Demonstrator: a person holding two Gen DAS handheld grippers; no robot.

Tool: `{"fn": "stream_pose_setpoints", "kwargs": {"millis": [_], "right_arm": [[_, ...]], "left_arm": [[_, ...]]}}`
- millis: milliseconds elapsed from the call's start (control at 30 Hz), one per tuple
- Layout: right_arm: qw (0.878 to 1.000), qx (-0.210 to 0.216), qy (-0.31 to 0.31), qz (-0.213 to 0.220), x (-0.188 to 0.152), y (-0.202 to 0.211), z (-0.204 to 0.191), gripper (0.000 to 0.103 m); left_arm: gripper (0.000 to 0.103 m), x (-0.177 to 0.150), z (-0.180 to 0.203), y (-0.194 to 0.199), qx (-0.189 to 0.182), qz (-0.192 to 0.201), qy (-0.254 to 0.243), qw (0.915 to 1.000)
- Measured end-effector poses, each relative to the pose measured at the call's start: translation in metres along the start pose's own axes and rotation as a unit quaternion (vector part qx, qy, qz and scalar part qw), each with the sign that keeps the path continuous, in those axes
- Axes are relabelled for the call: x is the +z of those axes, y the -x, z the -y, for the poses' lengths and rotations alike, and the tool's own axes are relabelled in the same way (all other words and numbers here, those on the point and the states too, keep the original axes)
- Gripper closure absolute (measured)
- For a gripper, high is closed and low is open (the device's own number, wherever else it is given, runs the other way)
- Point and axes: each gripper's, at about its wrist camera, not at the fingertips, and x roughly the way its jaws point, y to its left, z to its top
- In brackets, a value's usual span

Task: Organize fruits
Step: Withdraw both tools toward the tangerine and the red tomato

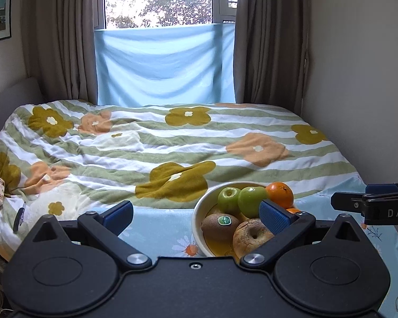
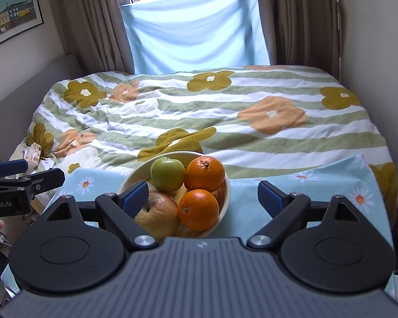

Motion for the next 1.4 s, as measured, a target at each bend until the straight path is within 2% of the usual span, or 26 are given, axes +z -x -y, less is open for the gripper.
{"fn": "stream_pose_setpoints", "kwargs": {"millis": [333, 533, 667, 800, 967, 1233, 1400], "right_arm": [[0.999, -0.045, -0.012, 0.024, -0.024, 0.064, -0.010, 0.000], [0.998, -0.065, -0.012, 0.019, -0.044, 0.096, -0.005, 0.000], [0.998, -0.069, 0.003, 0.013, -0.057, 0.108, 0.008, 0.000], [0.998, -0.053, 0.023, -0.002, -0.063, 0.106, 0.032, 0.000], [0.997, -0.012, 0.073, -0.016, -0.068, 0.092, 0.065, 0.000], [0.987, 0.034, 0.148, -0.043, -0.073, 0.046, 0.111, 0.002], [0.985, 0.053, 0.152, -0.059, -0.082, 0.013, 0.131, 0.006]], "left_arm": [[0.000, -0.013, 0.006, 0.047, -0.028, 0.015, -0.029, 0.9991], [0.000, -0.027, 0.018, 0.066, -0.047, 0.011, -0.038, 0.9981], [0.000, -0.038, 0.038, 0.071, -0.057, 0.005, -0.044, 0.9974], [0.000, -0.050, 0.064, 0.066, -0.054, -0.007, -0.046, 0.9974], [0.000, -0.063, 0.097, 0.046, -0.053, -0.024, -0.047, 0.9972], [0.003, -0.085, 0.135, -0.008, -0.057, -0.053, -0.065, 0.9949], [0.009, -0.095, 0.149, -0.039, -0.053, -0.070, -0.070, 0.9937]]}}
